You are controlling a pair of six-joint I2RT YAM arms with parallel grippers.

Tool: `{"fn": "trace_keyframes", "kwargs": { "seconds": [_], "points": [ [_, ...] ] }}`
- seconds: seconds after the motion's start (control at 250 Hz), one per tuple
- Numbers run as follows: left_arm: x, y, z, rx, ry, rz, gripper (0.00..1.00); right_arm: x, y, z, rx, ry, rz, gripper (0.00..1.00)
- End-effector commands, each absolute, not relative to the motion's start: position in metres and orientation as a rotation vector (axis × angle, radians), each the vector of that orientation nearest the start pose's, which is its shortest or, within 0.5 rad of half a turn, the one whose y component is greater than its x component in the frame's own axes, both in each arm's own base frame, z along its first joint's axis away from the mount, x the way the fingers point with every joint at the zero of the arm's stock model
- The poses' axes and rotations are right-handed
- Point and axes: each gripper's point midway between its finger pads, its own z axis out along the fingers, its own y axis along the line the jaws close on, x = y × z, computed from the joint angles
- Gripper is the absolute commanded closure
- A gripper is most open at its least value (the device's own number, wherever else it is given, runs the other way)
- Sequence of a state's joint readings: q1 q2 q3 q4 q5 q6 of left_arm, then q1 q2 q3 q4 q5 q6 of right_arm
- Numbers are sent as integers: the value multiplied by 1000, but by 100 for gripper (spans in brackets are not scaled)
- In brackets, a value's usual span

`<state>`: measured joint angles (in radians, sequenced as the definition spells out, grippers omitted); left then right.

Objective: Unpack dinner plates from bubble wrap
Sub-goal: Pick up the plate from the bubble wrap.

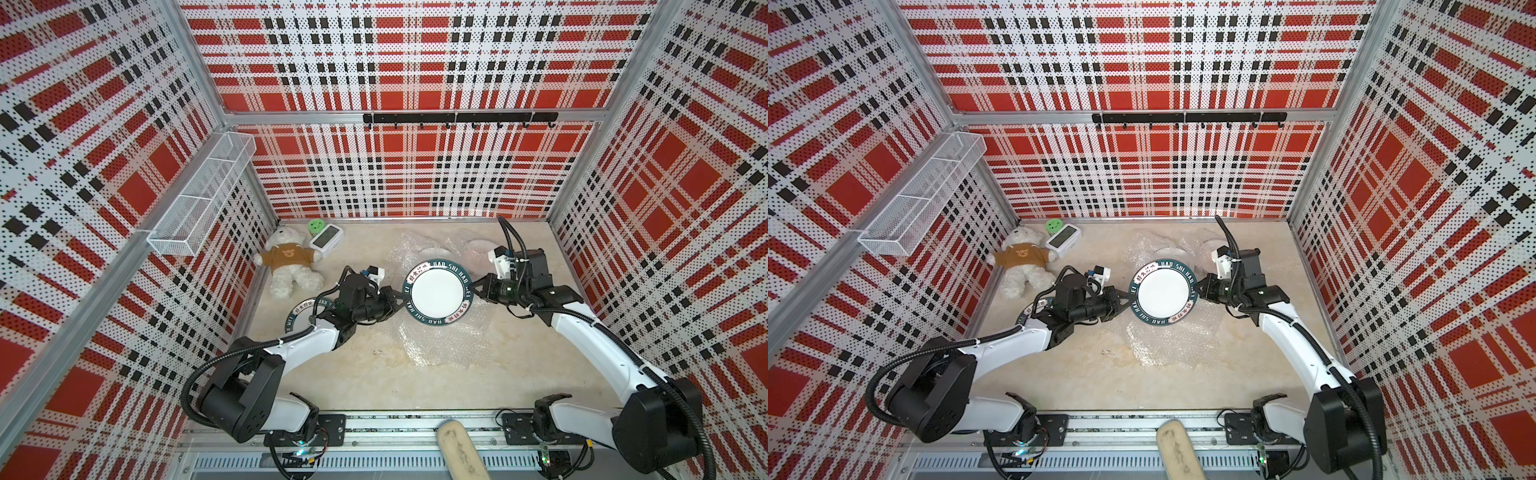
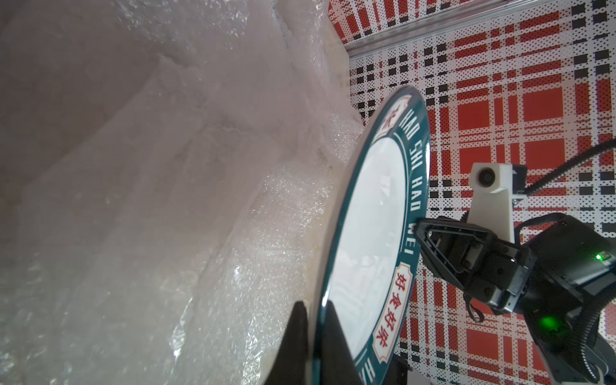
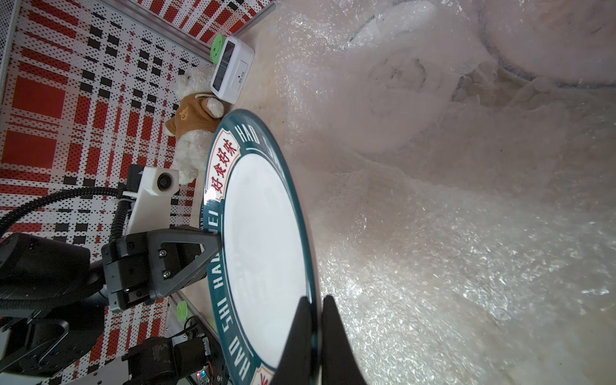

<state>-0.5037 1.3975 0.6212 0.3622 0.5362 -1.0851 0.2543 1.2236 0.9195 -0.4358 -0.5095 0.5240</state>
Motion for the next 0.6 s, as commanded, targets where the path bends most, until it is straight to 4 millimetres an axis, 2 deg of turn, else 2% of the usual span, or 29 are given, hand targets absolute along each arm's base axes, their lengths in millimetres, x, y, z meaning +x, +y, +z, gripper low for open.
{"fn": "trace_keyframes", "kwargs": {
  "seconds": [0.0, 0.172, 0.344, 0.596],
  "points": [
    [304, -264, 164, -280, 2253, -1452, 100, 324, 175, 206, 1, 2326, 990, 99],
    [303, -253, 169, -314, 2229, -1387, 100, 328, 177, 212, -11, 2307, 997, 85],
    [304, -243, 178, -348, 2193, -1374, 100, 341, 186, 224, -6, 2260, 1045, 60],
    [303, -223, 186, -399, 2175, -1342, 100, 354, 188, 233, 24, 2228, 1051, 34]
  ]
}}
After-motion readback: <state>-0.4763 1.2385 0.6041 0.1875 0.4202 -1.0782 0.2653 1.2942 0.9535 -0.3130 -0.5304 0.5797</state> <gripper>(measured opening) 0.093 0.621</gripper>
